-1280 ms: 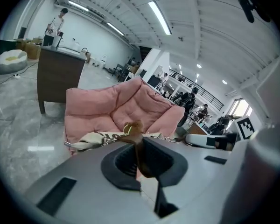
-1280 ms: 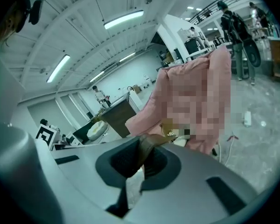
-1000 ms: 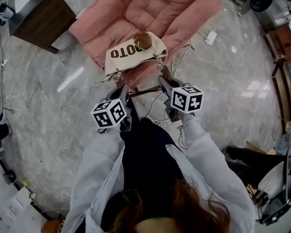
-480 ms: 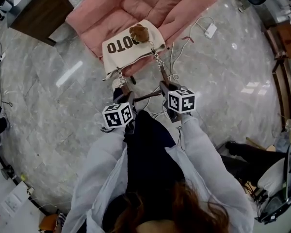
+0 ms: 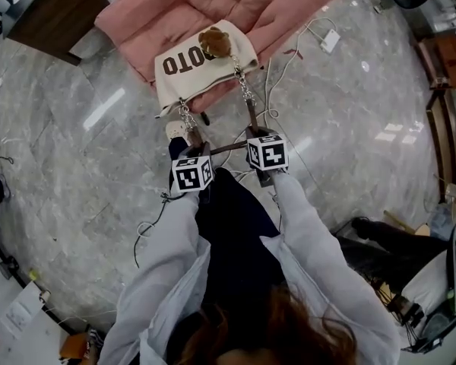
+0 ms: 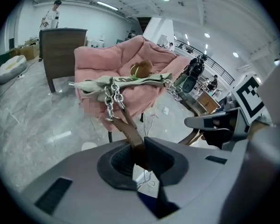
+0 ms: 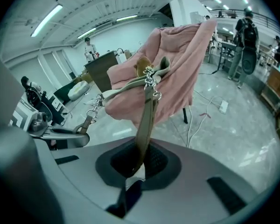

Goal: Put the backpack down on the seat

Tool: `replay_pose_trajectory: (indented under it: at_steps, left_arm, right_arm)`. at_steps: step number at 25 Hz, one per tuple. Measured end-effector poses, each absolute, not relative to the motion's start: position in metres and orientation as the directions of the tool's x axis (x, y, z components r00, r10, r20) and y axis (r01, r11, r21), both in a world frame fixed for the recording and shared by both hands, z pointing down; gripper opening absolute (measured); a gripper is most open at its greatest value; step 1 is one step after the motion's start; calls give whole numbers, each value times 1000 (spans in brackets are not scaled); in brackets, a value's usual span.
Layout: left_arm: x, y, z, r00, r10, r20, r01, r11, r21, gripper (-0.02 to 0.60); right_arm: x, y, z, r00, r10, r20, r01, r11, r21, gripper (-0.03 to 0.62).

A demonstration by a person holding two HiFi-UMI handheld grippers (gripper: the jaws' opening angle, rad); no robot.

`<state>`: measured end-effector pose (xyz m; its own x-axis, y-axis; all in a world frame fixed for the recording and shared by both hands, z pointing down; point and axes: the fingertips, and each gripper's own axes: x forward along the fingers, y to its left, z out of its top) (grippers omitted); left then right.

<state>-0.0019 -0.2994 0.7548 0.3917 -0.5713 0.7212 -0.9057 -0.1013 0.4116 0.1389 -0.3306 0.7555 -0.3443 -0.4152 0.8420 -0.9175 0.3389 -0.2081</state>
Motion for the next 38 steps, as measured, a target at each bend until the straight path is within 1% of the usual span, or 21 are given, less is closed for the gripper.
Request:
replay_pose_trajectory:
  at_steps: [6,7,8,9,10,11,12,14,15,17,19,23,29,32,34,38]
  left_arm:
    - [-6,-306,753,387,-595,705,-897,-67,436,38]
    - [-7,-307,752,381,-598,705,-900,-66,431,39]
    - [-9,-310,752,372,-602,706,-906,-72,416,41]
    - [-10,-312,751,365,-604,709,-914,-89,395,68]
    - [-9,-313,751,366,-601,711,-919,-114,377,193]
    - [-9,-314,751,372,-595,712,-921,-138,365,336]
    - [-10,-313,750,376,-591,714,-921,-152,359,353]
    - [-16,-312,746,376,-594,711,-921,-152,360,362]
    - [-19,-311,743,375,-600,707,-919,-142,368,362]
    - [-24,-310,737,375,-614,695,-915,-123,385,364]
    - [-27,-311,729,379,-628,680,-911,-121,395,362]
    - [-29,-312,711,392,-646,655,-904,-141,402,362]
    - [-33,-302,675,405,-672,620,-895,-153,419,362]
    - [-37,-298,652,400,-698,594,-894,-155,420,362]
    - [-42,-298,635,393,-722,570,-893,-151,424,362]
    - [-46,-296,597,394,-764,512,-886,-167,432,362]
  right_arm:
    - [137,-336,756,-379,-443,812,-916,306,-260,14]
    - [136,-337,755,-392,-436,810,-913,292,-285,18]
    - [134,-338,754,-405,-429,808,-910,280,-307,40]
    - [132,-340,751,-414,-425,805,-907,272,-322,104]
    - [131,-342,748,-419,-422,804,-905,267,-332,176]
    - [130,-343,747,-423,-417,804,-903,262,-340,257]
    - [129,-342,747,-428,-414,803,-902,255,-349,305]
    - [127,-341,745,-445,-416,793,-895,231,-381,410]
    - [127,-340,744,-456,-421,784,-890,215,-402,431]
    - [127,-337,740,-475,-435,765,-878,187,-440,453]
    - [127,-334,734,-491,-452,745,-868,180,-463,466]
    - [127,-331,716,-522,-491,698,-845,186,-501,468]
    - [133,-331,666,-552,-566,612,-819,231,-526,467]
    - [139,-332,637,-550,-623,557,-807,223,-547,466]
    - [141,-333,618,-552,-655,516,-793,222,-567,446]
    - [140,-330,575,-563,-701,437,-771,254,-584,431]
